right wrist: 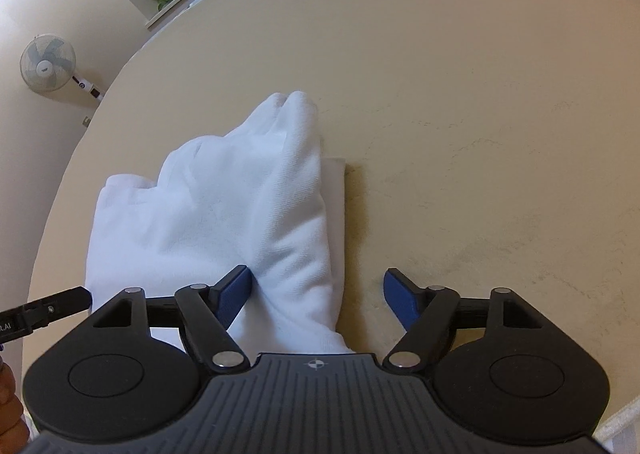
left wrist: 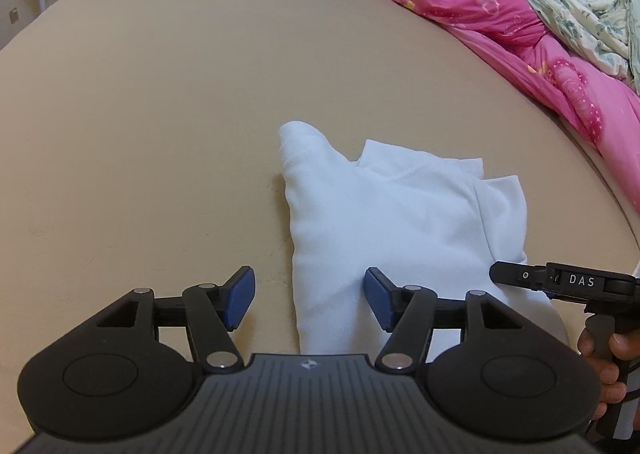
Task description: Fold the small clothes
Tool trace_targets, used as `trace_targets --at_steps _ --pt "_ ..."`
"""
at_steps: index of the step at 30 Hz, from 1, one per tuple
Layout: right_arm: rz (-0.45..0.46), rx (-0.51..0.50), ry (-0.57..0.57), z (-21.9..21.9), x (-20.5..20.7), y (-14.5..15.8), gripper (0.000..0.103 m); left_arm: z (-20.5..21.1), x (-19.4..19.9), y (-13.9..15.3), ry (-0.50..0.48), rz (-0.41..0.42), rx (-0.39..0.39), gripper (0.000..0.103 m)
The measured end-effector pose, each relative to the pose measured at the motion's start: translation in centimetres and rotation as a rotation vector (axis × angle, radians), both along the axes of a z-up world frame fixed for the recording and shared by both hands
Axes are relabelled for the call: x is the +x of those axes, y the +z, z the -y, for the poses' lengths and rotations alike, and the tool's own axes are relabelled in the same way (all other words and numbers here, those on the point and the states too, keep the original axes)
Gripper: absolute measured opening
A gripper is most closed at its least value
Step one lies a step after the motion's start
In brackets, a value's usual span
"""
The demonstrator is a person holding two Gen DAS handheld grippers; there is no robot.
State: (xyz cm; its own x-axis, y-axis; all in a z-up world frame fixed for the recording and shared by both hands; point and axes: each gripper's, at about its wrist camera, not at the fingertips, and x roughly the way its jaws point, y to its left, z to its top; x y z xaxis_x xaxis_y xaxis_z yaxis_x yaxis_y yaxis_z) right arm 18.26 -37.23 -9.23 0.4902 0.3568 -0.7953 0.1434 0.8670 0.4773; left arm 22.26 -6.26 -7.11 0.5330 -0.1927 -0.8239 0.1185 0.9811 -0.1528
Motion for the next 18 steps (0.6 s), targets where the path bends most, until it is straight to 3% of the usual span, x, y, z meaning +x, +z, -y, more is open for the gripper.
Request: trace_targets --at_steps 6,12,14,15,16,18 --pt "0.002 0.001 -0.003 0.4 -1.0 -0.6 0.077 -0.1 0.6 -1.0 0.006 -0.023 -0.028 0.075" --pt "0.015 -0.014 0.002 0.2 -1.2 -0.9 0.074 -1.7 1.7 -3.6 0.061 -0.133 -0.248 0.075" --pt "0.024 -0.005 0.008 0.2 -1.5 -0.7 0.065 -2.0 2.0 -4.9 0.077 -0.177 -0.326 0.075" --pt "0.03 0.013 0.017 0.2 -1.5 -0.6 0.049 -2.0 2.0 -5.4 0.086 -0.19 -0.352 0.075" --pt "0.035 0.042 0.026 0.2 -1.5 -0.6 0.039 -2.0 2.0 -5.8 0.094 -0.19 -0.372 0.075" --pt "0.046 0.043 0.03 -0.1 -1.6 -0.6 0.034 -2.0 2.0 -6.1 0.1 -0.172 -0.383 0.073"
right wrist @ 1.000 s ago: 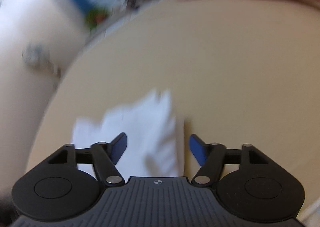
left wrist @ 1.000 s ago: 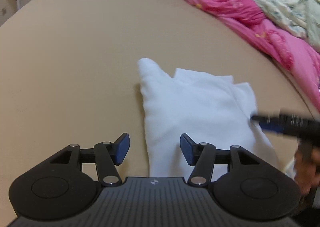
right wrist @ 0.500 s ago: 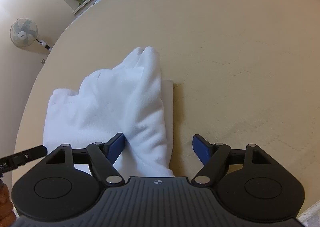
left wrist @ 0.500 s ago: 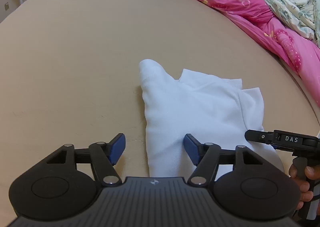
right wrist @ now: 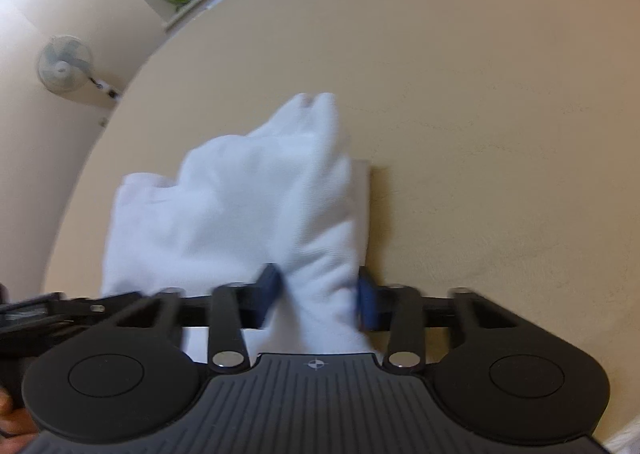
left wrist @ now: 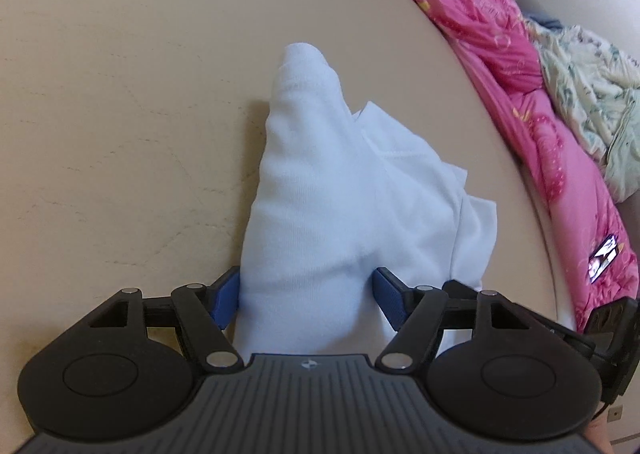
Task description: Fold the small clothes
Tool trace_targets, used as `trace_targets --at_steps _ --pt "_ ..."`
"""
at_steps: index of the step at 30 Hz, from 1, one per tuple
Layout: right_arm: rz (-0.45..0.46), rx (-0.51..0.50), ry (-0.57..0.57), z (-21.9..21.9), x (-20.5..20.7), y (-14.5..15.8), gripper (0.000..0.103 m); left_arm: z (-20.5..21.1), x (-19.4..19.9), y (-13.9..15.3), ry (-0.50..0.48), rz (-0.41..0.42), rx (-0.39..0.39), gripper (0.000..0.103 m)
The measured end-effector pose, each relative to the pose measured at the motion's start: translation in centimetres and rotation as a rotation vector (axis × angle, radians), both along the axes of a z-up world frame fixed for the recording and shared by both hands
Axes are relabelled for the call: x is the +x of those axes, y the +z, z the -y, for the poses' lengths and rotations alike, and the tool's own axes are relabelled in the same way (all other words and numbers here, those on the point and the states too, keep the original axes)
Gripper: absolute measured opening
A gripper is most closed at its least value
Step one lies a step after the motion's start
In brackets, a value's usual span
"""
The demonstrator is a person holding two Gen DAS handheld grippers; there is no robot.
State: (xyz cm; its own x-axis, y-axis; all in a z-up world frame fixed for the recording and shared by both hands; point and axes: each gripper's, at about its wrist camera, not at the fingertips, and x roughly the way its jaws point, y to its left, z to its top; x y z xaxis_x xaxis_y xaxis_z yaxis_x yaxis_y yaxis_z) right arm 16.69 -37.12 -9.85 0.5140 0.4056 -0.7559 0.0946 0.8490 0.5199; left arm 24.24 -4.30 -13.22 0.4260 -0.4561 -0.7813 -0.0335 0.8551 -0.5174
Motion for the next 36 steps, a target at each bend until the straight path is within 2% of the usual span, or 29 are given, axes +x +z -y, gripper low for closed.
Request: trace_targets --at_steps 1,3,5,6,9,13,16,17,18,19,21,22,23,24,26,28,29,31,33,36 --pt "0.001 0.01 -0.001 0.0 0.0 0.0 0.029 0.1 0.0 0.0 0.003 0.009 0.005 0.07" --pt "-0.006 0.05 -0.023 0.2 0.0 -0.1 0.025 0.3 -0.1 0.2 -0.008 0.022 0.036 0.045" --pt "0.001 0.079 -0.044 0.0 0.1 0.1 0.023 0.6 -0.4 1.6 -0.053 0.064 0.066 0.036" --pt "0.016 0.076 -0.047 -0.5 0.0 0.6 0.022 0.6 -0.7 2.7 -0.076 0.102 0.09 0.035" --pt "0.081 0.102 -0.023 -2.7 0.4 2.0 0.021 -1.3 -1.2 6.1 -0.072 0.197 0.191 0.035" --pt "0.21 0.177 0.016 -7.0 1.8 4.4 0.02 -6.7 -0.3 10.7 -0.027 0.289 0.197 0.037" --pt "0.324 0.204 0.044 -10.7 3.4 7.1 0.022 -11.3 0.9 13.2 0.037 0.319 0.171 0.053" --pt "0.342 0.204 0.043 -11.7 4.1 7.6 0.025 -12.9 1.2 13.5 0.075 0.31 0.168 0.057" --pt "0.338 0.194 0.035 -12.6 5.0 7.9 0.031 -14.3 1.4 13.7 0.107 0.296 0.176 0.058" --pt "0.307 0.17 0.019 -13.3 5.9 7.6 0.043 -15.6 1.4 13.6 0.13 0.277 0.198 0.058" --pt "0.19 0.114 0.001 -14.0 7.2 6.1 0.053 -17.1 0.5 13.2 0.139 0.262 0.26 0.058" --pt "0.13 0.082 -0.017 -14.0 7.3 5.2 0.053 -17.3 -0.2 13.0 0.124 0.261 0.285 0.058" --pt "0.107 0.07 -0.03 -13.9 6.9 4.6 0.053 -17.3 -1.0 12.6 0.099 0.263 0.307 0.058" --pt "0.109 0.066 -0.023 -13.8 6.2 4.0 0.053 -17.2 -1.9 11.9 0.081 0.267 0.312 0.058" --pt "0.113 0.034 0.026 -14.1 5.0 2.8 0.053 -17.0 -2.6 10.0 0.065 0.246 0.273 0.058" --pt "0.086 0.004 0.086 -14.5 4.4 1.2 0.052 -16.6 -2.8 7.4 0.059 0.211 0.244 0.058" --pt "0.071 -0.022 0.095 -14.5 4.4 0.5 0.047 -15.8 -2.7 5.8 0.037 0.179 0.26 0.058" --pt "0.068 -0.031 0.085 -14.0 4.7 -0.2 0.034 -14.9 -1.9 2.8 -0.026 0.068 0.374 0.058" --pt "0.067 -0.04 0.07 -14.0 4.4 0.5 0.027 -14.6 -2.1 2.7 -0.046 0.084 0.408 0.058" --pt "0.184 -0.079 0.117 -14.6 3.4 1.9 0.026 -15.1 -3.4 4.3 -0.045 0.164 0.358 0.057"
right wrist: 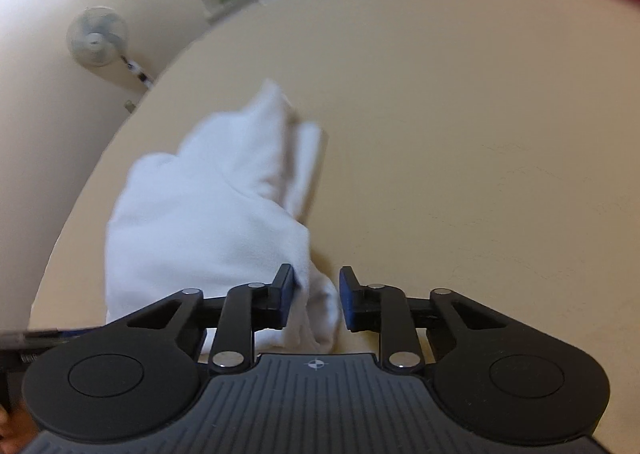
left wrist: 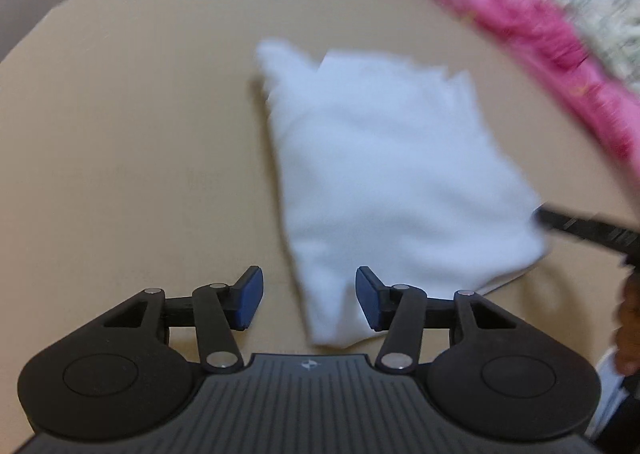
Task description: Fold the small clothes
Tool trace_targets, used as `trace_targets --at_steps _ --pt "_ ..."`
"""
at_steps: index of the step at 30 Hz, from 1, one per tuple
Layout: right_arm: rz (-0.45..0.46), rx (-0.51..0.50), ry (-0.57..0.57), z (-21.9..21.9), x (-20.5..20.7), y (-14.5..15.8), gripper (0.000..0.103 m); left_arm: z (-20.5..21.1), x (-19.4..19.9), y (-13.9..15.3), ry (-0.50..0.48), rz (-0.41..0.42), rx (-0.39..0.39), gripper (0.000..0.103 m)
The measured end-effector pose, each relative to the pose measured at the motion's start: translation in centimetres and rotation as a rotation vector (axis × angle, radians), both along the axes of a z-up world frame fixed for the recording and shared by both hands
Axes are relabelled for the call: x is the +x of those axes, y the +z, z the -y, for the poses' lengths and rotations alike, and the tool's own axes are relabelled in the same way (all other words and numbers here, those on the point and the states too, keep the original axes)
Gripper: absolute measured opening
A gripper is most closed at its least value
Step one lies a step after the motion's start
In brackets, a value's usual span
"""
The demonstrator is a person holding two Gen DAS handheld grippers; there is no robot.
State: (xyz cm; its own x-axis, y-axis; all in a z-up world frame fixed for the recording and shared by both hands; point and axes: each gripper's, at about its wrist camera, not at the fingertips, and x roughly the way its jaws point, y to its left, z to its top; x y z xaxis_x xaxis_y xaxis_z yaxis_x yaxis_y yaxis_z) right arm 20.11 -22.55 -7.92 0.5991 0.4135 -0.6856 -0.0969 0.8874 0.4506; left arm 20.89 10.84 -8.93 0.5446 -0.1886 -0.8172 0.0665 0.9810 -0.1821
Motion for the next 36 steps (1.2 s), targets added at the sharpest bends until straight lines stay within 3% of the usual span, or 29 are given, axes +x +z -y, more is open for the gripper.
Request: trace_targets --at_steps 1,2,3,6,9,13,15,19,22,25,27,30,36 --pt "-0.005 -0.014 0.045 -0.3 0.0 -0.3 0.025 0.3 -0.1 -0.4 -0.021 -0.018 0.03 0.057" --pt "-0.061 -0.053 0.07 -0.8 0.2 -1.1 0.026 0.9 -0.2 -1.4 -0.045 -0.061 0.113 0.061" --pt "-0.139 -0.113 0.075 -1.0 0.5 -2.0 0.033 1.1 -0.9 -1.8 -0.052 -0.056 0.164 0.07" --pt "-0.143 -0.113 -0.016 -0.1 -0.3 -0.3 0.038 1.9 -2.5 0.7 -0.043 0.004 0.221 0.072" --pt "-0.013 -0.224 -0.029 -0.1 -2.8 3.8 0.044 1.6 -5.5 4.6 0.032 0.124 0.238 0.09" --pt "0.163 -0.282 0.025 0.1 -7.5 8.7 0.066 3.1 -9.6 8.4 0.084 0.21 0.271 0.096" --pt "0.237 -0.312 0.028 0.1 -10.1 10.4 0.083 4.3 -11.7 9.8 0.108 0.24 0.294 0.096" --pt "0.334 -0.312 0.023 0.6 -14.9 12.3 0.09 5.1 -15.3 11.7 0.169 0.263 0.283 0.097" --pt "0.359 -0.298 -0.007 0.5 -17.1 11.7 0.094 5.3 -18.1 12.7 0.2 0.281 0.272 0.103" --pt "0.28 -0.285 -0.039 -0.4 -17.0 10.8 0.094 5.8 -19.5 11.7 0.222 0.321 0.292 0.103" --pt "0.292 -0.273 -0.041 -1.1 -17.3 10.7 0.094 5.8 -19.6 10.2 0.224 0.301 0.271 0.103" --pt "0.299 -0.316 -0.006 -2.6 -17.1 10.3 0.094 6.4 -17.9 8.4 0.223 0.24 0.265 0.103" --pt "0.258 -0.353 0.023 -3.8 -15.6 8.6 0.094 8.4 -15.4 6.9 0.179 0.281 0.243 0.103"
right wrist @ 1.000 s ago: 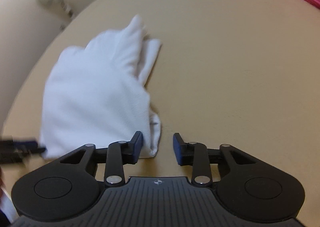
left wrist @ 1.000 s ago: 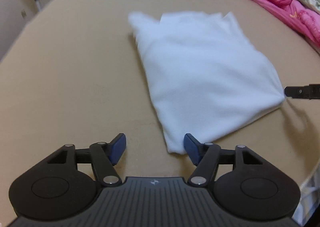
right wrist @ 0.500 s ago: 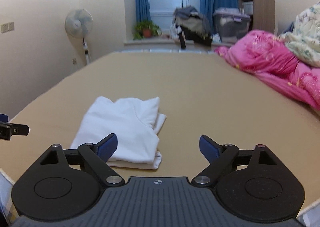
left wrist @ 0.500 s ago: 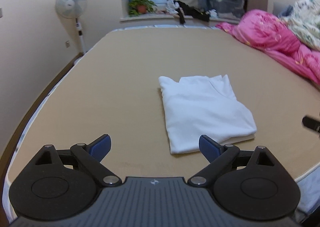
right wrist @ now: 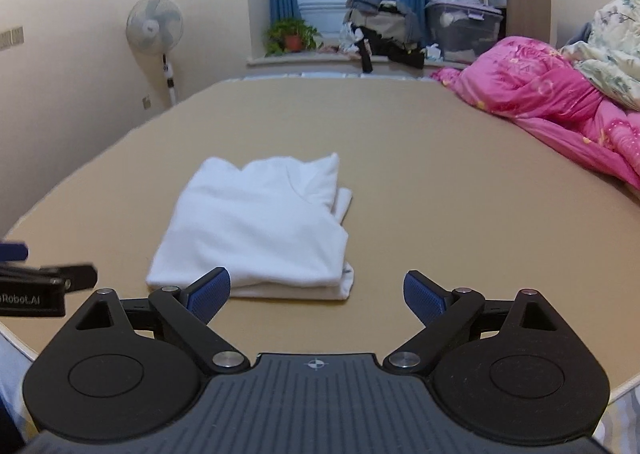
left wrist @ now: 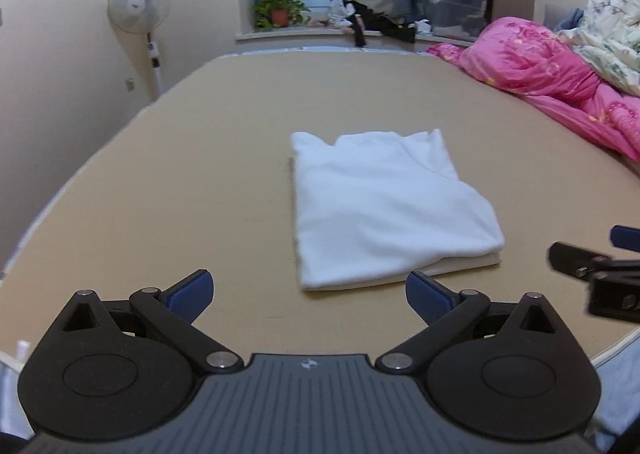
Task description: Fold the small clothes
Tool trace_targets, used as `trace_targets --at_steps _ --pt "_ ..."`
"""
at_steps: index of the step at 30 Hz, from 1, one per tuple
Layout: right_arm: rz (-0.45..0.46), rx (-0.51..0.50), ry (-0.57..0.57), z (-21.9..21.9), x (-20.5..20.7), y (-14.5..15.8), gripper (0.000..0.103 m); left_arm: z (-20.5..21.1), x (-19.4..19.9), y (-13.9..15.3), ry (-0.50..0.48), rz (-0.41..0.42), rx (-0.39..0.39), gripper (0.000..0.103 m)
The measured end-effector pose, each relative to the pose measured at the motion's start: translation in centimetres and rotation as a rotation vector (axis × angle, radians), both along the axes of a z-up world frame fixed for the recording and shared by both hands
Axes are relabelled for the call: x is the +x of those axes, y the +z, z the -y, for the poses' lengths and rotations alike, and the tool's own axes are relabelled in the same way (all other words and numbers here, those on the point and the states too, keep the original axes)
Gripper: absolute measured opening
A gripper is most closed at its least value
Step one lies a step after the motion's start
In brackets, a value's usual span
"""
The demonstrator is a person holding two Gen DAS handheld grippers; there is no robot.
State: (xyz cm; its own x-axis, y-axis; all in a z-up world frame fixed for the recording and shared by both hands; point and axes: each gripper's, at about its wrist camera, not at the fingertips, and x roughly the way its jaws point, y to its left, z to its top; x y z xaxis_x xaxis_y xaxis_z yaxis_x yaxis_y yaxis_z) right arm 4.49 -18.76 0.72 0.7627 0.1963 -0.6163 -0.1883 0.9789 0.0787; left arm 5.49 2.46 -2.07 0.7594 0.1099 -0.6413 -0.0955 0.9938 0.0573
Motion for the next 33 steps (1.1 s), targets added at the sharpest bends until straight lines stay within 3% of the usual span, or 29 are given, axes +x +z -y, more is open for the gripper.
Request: trace_targets --at_steps 17,33 --pt "-0.034 0.024 0.007 -1.1 1.8 -1.1 0.094 -0.4 2.1 -1.5 0.029 -0.039 -0.06 0.103" --pt "-0.02 0.042 0.028 -2.2 1.4 -0.8 0.094 -0.2 2.0 -1.8 0.034 -0.037 -0.054 0.103"
